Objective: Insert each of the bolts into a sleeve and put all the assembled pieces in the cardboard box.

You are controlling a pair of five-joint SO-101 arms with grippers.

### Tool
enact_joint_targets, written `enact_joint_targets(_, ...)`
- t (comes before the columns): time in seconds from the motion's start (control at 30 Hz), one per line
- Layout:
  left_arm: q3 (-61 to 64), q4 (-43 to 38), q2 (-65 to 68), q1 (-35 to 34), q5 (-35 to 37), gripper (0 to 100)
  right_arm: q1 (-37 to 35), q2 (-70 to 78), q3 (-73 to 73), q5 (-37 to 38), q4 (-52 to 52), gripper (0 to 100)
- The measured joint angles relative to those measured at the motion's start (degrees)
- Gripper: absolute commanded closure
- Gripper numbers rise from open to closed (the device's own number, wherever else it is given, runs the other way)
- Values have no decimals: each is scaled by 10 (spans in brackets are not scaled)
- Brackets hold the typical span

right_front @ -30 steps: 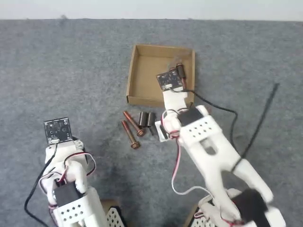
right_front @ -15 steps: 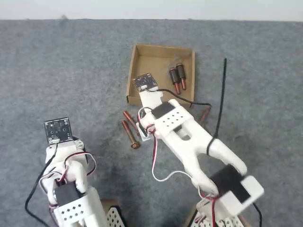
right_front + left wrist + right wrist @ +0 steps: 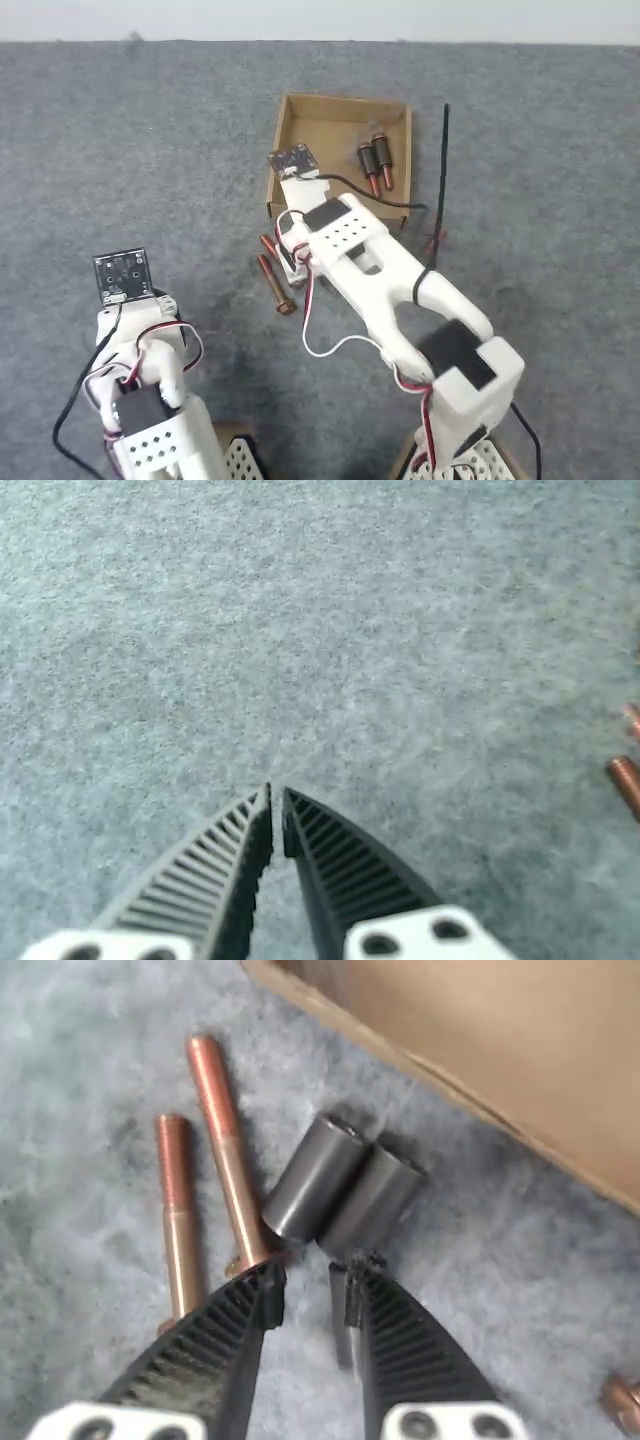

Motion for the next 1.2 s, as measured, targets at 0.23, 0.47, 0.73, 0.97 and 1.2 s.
enact_joint_targets(0.23,0,0,0,0,0,988,22,58,-54,0,0,907)
enact_joint_targets(0.47,0,0,0,0,0,988,40,109,-83,-1,0,907)
enact_joint_targets(0.73,0,0,0,0,-2,988,45,138,-93,0,-14,907)
enact_joint_targets(0.97,0,0,0,0,-2,988,44,127,-97,0,-7,907)
enact_joint_targets(1.2,0,0,0,0,-2,988,41,80,-96,0,3,907)
